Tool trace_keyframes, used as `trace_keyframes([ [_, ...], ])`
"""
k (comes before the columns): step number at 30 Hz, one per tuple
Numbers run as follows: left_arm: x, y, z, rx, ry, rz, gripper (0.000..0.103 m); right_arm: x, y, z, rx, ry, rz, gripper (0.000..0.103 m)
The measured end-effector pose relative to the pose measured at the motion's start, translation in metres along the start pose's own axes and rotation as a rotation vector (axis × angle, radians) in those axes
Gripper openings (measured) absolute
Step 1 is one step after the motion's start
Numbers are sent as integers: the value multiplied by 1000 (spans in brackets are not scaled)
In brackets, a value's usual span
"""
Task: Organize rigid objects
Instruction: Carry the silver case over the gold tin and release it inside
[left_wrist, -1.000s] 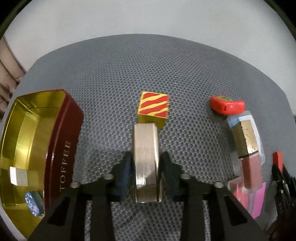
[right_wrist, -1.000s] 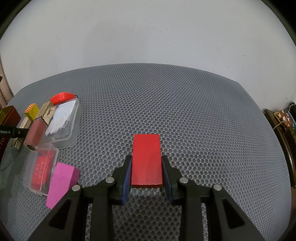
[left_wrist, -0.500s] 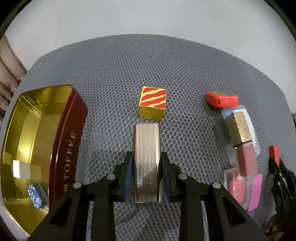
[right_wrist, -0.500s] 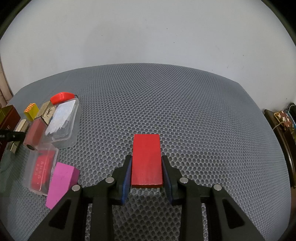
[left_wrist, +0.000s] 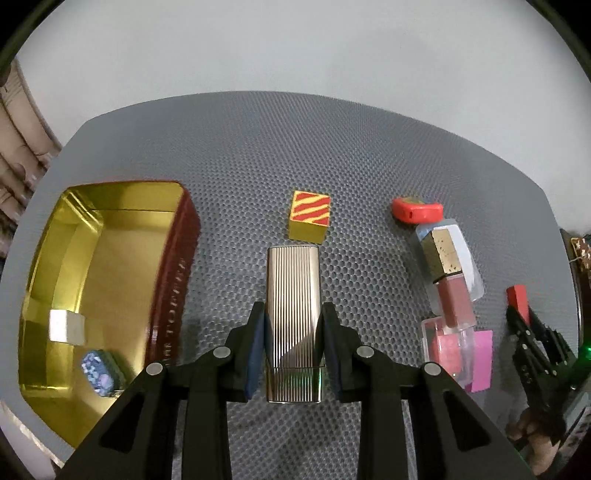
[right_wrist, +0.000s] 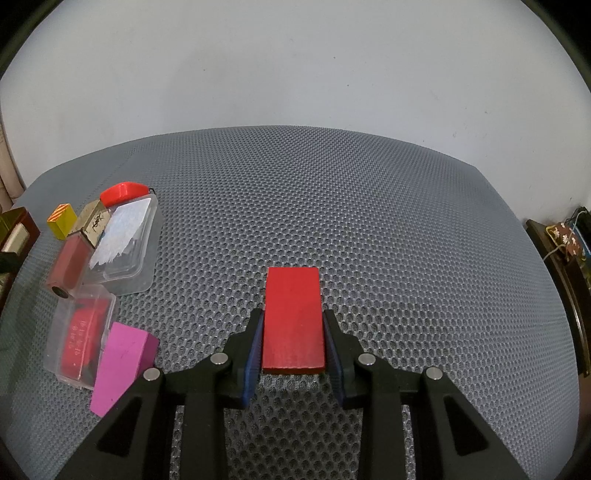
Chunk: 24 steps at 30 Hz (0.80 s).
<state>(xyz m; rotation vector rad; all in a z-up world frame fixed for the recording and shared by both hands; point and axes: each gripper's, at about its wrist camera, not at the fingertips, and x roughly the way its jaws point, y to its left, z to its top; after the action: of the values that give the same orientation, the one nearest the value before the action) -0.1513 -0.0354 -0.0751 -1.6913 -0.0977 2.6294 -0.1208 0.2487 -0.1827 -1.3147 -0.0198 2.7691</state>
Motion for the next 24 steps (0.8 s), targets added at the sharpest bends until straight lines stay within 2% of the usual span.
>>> trace_keyframes([
  [2,-6,-8,-1,-8,-5,-4,26,0,1,-1,-1,0,0,31],
  [6,-16,5,5,-28,-25,16,26,-1,2,-2,-1,0,0,31],
  [9,-17,31,21,-48,-28,29,26,0,1,-2,-1,0,0,31],
  [11,-23,34,21,-66,-32,45,26,0,1,-2,-1,0,0,31],
  [19,-21,87,42,-140,-42,121,26,1,1,-2,-1,0,0,31],
  [24,-1,126,44,-204,-27,163,26,0,2,-1,-3,0,-1,31],
])
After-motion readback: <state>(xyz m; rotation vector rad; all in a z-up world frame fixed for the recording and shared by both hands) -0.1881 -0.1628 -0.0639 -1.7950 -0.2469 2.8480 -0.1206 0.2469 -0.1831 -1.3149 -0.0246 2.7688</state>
